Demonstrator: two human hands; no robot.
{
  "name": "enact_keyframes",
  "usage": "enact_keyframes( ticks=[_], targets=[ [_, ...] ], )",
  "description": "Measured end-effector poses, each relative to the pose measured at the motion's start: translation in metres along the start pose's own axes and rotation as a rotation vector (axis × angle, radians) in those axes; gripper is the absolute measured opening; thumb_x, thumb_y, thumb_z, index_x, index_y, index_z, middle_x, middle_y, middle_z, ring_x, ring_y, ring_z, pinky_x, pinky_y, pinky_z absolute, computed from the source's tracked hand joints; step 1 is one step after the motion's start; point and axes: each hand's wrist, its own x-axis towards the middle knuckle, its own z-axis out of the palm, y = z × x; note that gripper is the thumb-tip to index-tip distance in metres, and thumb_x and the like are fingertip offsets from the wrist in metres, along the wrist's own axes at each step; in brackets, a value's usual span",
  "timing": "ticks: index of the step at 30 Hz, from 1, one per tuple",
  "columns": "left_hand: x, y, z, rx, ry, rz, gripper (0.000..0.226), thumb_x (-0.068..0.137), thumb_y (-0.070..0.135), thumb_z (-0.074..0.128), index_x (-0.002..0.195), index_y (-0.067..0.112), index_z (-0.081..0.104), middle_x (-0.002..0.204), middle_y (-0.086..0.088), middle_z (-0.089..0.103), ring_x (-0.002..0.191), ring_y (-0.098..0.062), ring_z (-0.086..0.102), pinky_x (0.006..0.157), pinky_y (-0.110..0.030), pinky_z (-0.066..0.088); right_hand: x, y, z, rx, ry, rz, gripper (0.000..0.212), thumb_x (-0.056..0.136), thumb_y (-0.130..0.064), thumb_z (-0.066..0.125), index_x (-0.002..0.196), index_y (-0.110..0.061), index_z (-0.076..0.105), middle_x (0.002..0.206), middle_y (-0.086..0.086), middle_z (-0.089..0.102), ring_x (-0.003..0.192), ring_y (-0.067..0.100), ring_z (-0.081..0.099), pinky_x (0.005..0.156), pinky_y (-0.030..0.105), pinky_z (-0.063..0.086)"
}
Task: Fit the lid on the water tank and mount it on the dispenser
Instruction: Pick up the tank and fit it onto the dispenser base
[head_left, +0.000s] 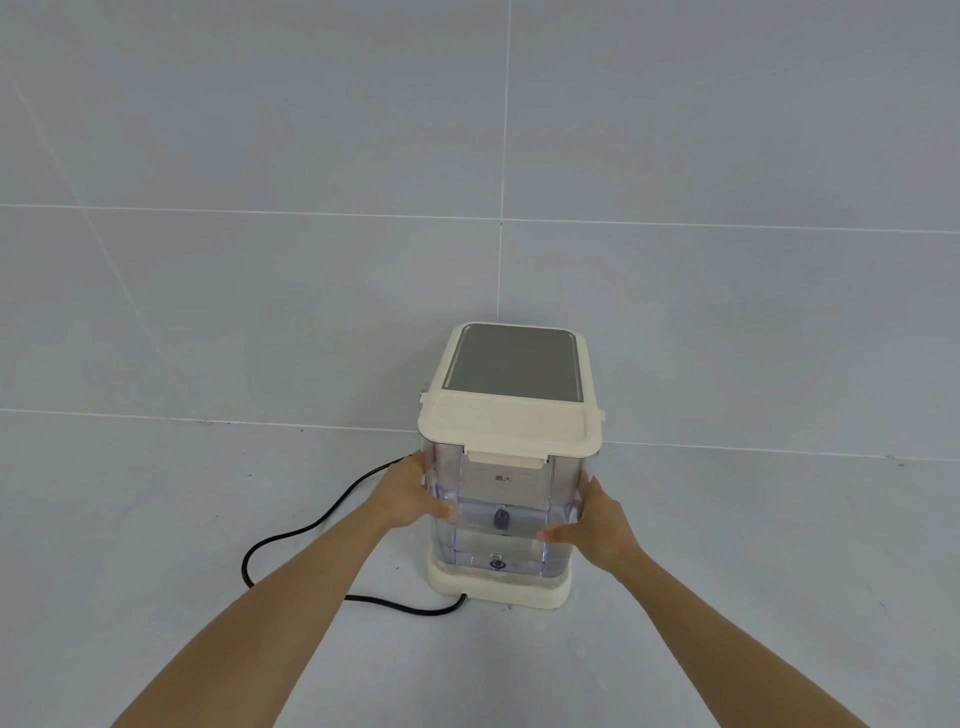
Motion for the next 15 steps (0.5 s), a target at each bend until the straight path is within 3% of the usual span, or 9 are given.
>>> enact_keyframes(
  ticks=[2, 6, 9, 15],
  targets=[
    [-0.002, 0.001, 0.000, 0.012, -0.007, -0.001, 0.080, 0.070, -0.001, 0.075, 0.138, 0.008, 0.035, 0.142, -0.009, 0.045, 0.129, -0.024, 0.043, 0.097, -0.025, 0.036, -0.001, -0.001, 0.000, -0.013, -0.010, 0.002, 0.085, 0.068, -0.017, 0.078, 0.135, -0.011, 0.027, 0.130, 0.011, 0.051, 0.099, 0.021, 0.047, 0.087, 0.030, 0.043],
    [-0.007, 0.003, -0.001, 0.027, -0.006, -0.014, 0.084, 0.070, 0.002, 0.076, 0.140, 0.009, 0.030, 0.146, -0.009, 0.041, 0.132, -0.023, 0.039, 0.107, -0.031, 0.034, -0.004, -0.003, -0.003, -0.025, -0.027, 0.015, 0.085, 0.070, -0.019, 0.076, 0.137, -0.009, 0.024, 0.136, 0.011, 0.047, 0.121, 0.029, 0.047, 0.098, 0.034, 0.042],
    [-0.006, 0.002, 0.000, 0.072, -0.002, -0.006, 0.086, 0.073, 0.009, 0.076, 0.142, 0.008, 0.025, 0.147, -0.009, 0.038, 0.133, -0.024, 0.038, 0.108, -0.031, 0.032, -0.005, -0.003, -0.005, -0.038, -0.053, 0.000, 0.085, 0.071, -0.020, 0.075, 0.137, -0.007, 0.022, 0.139, 0.012, 0.044, 0.125, 0.030, 0.045, 0.099, 0.034, 0.041],
    [-0.018, 0.010, -0.003, 0.056, 0.073, 0.053, 0.098, 0.070, 0.020, 0.079, 0.143, 0.008, 0.016, 0.147, -0.008, 0.030, 0.137, -0.022, 0.028, 0.108, -0.028, 0.029, -0.011, -0.006, -0.017, -0.026, -0.053, -0.093, 0.119, 0.064, -0.029, 0.080, 0.145, -0.013, -0.006, 0.155, 0.006, 0.021, 0.139, 0.027, 0.028, 0.111, 0.039, 0.033]
  ],
)
